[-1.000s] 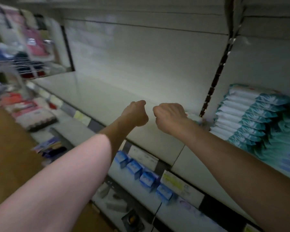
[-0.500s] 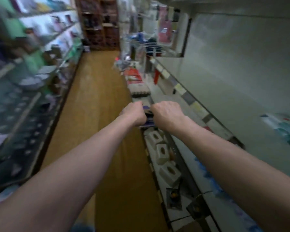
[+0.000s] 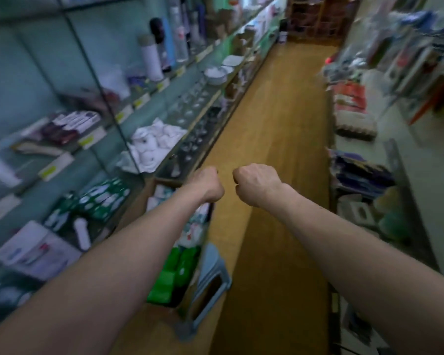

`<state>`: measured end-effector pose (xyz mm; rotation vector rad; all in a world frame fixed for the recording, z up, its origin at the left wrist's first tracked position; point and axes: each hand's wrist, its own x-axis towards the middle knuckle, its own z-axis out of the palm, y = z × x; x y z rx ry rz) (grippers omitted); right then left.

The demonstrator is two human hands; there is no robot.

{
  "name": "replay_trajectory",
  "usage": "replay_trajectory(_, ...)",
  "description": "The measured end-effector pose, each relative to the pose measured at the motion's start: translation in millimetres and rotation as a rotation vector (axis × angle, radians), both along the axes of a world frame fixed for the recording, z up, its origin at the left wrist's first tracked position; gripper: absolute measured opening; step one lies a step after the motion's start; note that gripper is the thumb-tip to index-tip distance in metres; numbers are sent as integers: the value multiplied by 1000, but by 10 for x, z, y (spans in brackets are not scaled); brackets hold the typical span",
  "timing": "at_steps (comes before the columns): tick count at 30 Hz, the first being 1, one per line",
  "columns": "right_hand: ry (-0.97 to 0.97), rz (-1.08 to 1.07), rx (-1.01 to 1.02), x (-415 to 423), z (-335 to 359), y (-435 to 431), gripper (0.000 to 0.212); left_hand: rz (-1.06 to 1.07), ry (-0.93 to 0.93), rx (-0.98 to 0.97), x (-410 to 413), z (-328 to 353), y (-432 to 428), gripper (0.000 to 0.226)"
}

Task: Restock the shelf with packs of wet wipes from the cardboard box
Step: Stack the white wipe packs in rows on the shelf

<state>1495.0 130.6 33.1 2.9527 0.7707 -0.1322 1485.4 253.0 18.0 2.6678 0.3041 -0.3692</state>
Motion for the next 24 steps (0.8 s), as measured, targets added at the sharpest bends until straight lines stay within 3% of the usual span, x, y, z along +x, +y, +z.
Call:
replay_trajectory(6,140,109,-30,11,-486,954,28,123,117,-44,-190,-366,1071,42)
replay_trajectory(11,217,167,-123,121,-917,1287,29,275,239,-188,-311,-815,1563,58)
replay_trajectory(17,313,168,-180,414,-1435,1512,28,420,270,-305,-256,-1287,1761,41)
replay_trajectory(24,420,101,-76,978,-1922,1723,28,533,336,-405,165,-1727,1812,59)
